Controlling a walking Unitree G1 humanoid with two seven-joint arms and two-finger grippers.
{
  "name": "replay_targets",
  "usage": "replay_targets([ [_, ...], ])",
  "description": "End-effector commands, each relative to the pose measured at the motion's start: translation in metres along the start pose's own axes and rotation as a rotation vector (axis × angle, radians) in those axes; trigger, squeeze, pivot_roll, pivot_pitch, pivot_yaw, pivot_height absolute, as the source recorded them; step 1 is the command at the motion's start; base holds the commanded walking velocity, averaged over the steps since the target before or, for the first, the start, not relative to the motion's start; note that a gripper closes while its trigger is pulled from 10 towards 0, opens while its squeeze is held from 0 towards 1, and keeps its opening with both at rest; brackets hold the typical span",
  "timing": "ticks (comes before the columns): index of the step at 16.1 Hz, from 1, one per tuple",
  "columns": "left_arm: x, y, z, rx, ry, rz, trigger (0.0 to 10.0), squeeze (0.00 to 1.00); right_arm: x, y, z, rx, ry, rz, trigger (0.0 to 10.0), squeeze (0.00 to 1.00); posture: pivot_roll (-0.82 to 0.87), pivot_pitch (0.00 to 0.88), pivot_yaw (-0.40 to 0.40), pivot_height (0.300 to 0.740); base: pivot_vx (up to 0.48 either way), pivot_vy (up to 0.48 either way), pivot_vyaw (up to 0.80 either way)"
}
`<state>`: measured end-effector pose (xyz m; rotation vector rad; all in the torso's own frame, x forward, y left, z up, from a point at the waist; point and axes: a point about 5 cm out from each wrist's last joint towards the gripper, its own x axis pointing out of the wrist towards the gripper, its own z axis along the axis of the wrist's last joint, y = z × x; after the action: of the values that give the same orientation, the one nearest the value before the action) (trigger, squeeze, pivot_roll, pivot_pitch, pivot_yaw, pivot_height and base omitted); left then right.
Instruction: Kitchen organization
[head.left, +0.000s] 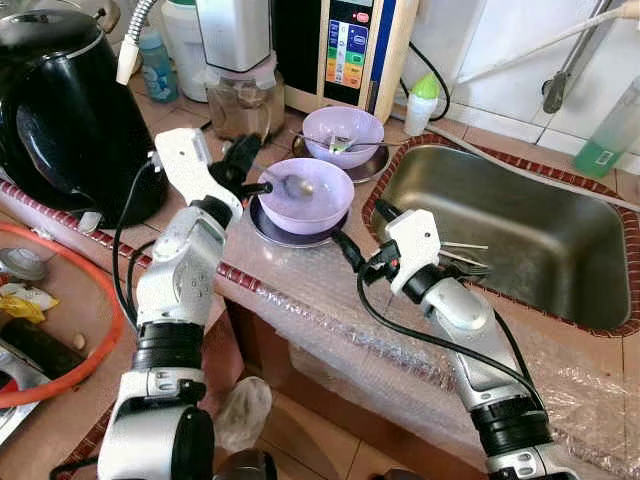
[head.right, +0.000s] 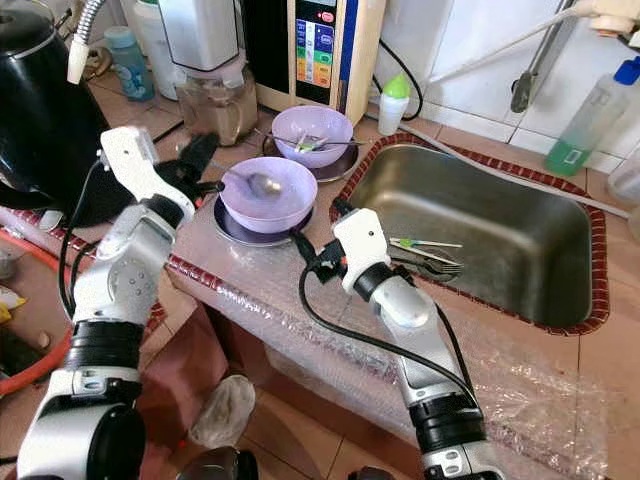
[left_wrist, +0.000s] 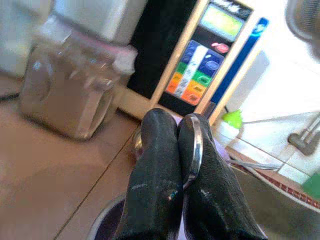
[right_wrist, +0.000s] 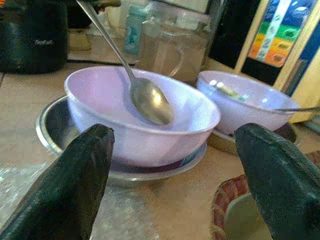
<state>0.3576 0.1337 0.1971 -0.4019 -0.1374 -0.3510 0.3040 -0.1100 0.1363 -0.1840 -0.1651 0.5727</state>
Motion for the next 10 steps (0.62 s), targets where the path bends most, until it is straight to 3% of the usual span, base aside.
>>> replay_targets([
  [1, 0.01, -0.023, 0.029, 0.075, -0.068, -0.136, 0.0, 0.0, 0.0, -0.011, 0.005, -0.01, -0.025, -0.044, 10.0, 0.0, 0.0, 0.017, 0.033, 0.74, 0.0, 0.0, 0.0],
  [5, 0.015, -0.049, 0.049, 0.148, -0.096, -0.303, 0.0, 0.0, 0.0, -0.018, 0.01, -0.031, -0.05, -0.083, 10.0, 0.0, 0.0, 0.017, 0.034, 0.74, 0.0, 0.0, 0.0],
  [7, 0.016, -0.068, 0.058, 0.238, -0.101, -0.416, 0.0, 0.0, 0.0, -0.026, 0.015, -0.064, -0.073, -0.141, 10.0, 0.0, 0.0, 0.017, 0.035, 0.74, 0.0, 0.0, 0.0],
  [9, 0.015, -0.083, 0.051, 0.274, -0.047, -0.516, 0.0, 0.0, 0.0, -0.034, 0.021, -0.112, -0.097, -0.198, 10.0, 0.0, 0.0, 0.016, 0.036, 0.74, 0.0, 0.0, 0.0],
  [10, 0.013, -0.091, 0.037, 0.291, -0.003, -0.564, 0.0, 0.0, -0.001, -0.038, 0.023, -0.133, -0.101, -0.226, 10.0, 0.0, -0.01, 0.016, 0.043, 0.74, 0.0, 0.0, 0.0],
])
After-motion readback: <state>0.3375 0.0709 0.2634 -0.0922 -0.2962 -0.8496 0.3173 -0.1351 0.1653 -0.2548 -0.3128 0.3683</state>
